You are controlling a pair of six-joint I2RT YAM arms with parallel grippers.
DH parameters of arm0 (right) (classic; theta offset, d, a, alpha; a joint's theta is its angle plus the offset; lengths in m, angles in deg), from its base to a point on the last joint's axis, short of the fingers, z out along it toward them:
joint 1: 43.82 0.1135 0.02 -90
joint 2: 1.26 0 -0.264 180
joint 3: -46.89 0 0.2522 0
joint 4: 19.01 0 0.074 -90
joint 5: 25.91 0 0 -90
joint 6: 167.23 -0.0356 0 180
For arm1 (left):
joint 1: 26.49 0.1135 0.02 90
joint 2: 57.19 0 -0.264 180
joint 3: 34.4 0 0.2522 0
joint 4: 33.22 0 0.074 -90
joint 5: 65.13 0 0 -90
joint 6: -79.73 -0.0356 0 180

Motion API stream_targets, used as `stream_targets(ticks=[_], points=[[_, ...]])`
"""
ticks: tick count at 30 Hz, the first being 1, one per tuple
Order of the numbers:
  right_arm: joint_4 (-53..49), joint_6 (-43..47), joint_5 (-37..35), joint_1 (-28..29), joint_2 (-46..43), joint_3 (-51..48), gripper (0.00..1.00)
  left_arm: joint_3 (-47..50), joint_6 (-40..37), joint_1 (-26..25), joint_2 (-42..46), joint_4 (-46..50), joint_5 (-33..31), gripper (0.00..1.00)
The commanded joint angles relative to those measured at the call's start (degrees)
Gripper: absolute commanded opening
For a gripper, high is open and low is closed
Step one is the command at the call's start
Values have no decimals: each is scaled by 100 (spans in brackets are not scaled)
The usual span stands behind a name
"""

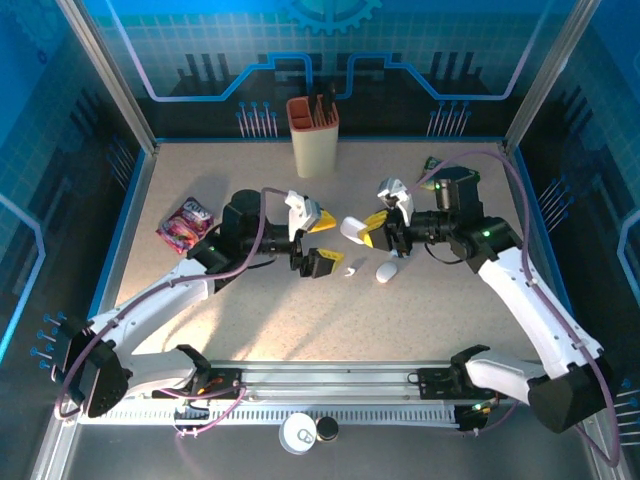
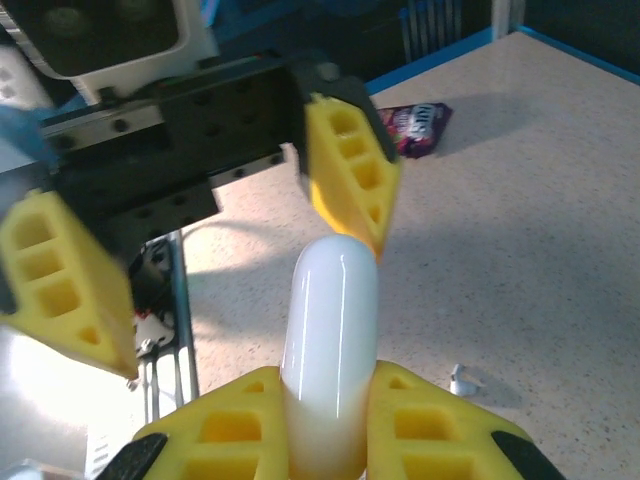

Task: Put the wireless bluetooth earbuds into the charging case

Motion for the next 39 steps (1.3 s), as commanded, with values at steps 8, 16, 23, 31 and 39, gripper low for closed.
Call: stream_targets(ticks=[8, 16, 23, 31, 39], points=[[-632, 700, 223, 409, 144, 416, 2, -363, 75, 42, -364, 94, 1370, 62], [-389, 604, 249, 459, 248, 408, 2, -360, 284, 43, -466, -45, 1467, 39], [-184, 405, -82, 452, 179, 325, 9, -315, 163, 47, -460, -33, 1432, 9], [571, -548, -919, 200, 35, 198, 50, -279, -104, 47, -387, 103, 1397, 1], [1014, -1111, -560, -112, -67, 118, 64, -25, -337, 113, -299, -53, 1212, 1]])
